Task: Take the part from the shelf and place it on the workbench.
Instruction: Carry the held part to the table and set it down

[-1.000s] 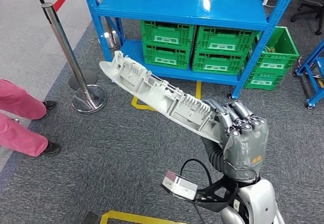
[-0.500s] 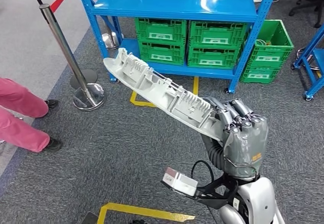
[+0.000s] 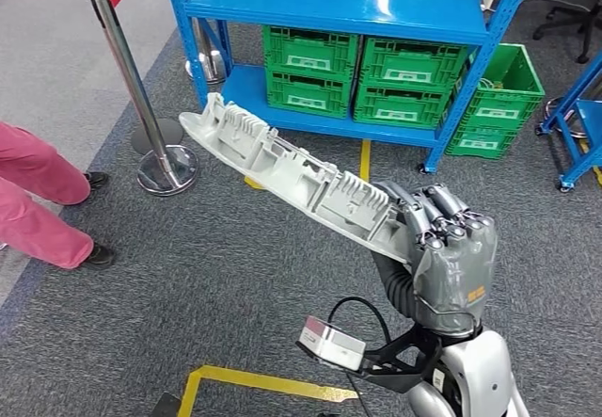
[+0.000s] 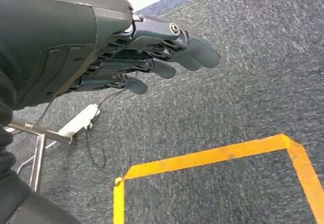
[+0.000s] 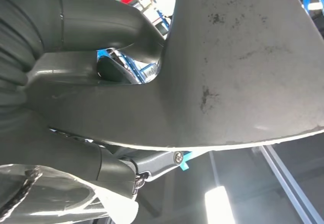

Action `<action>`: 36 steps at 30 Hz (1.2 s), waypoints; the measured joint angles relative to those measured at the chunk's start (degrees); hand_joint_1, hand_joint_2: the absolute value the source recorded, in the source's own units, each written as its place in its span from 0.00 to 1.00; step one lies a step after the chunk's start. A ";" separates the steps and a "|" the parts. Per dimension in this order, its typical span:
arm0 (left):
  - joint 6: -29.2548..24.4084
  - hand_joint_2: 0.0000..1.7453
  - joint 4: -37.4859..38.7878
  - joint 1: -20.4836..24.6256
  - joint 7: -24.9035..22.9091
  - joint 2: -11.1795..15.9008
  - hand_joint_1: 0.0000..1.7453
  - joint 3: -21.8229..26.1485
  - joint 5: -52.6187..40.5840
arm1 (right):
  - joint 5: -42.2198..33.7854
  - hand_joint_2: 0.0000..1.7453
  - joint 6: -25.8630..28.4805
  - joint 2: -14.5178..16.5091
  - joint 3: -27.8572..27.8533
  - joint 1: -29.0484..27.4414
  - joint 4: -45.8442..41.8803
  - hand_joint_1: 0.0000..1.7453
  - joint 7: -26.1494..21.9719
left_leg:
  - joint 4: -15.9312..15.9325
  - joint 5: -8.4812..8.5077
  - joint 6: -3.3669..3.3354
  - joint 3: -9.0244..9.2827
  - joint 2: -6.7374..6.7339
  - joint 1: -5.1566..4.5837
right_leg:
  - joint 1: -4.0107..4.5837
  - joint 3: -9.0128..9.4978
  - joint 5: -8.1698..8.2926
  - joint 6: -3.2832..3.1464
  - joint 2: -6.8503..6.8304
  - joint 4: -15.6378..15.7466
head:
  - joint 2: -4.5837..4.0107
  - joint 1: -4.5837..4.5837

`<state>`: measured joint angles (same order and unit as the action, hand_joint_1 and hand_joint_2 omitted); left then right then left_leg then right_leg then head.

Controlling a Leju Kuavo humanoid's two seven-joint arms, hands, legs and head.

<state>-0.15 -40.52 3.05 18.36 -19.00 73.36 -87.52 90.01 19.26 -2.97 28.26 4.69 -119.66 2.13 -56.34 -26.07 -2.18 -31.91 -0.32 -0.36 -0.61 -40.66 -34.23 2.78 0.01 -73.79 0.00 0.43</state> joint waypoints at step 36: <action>0.33 1.00 0.02 0.02 0.00 -0.02 0.00 0.03 0.07 | 0.00 1.00 -0.66 -0.92 0.30 1.81 -0.01 1.00 1.94 | -0.59 1.08 1.10 -1.43 0.02 -0.68 | 0.53 9.40 6.31 -1.89 -0.22 17.02 | 0.00 -0.09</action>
<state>0.17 -40.50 3.07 18.36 -19.02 73.40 -87.45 90.01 18.60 -3.89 28.55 6.50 -119.67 4.07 -56.94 -24.99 -1.08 -33.33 -0.30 -1.05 -0.08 -31.25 -27.92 0.90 -0.21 -56.77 0.00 0.34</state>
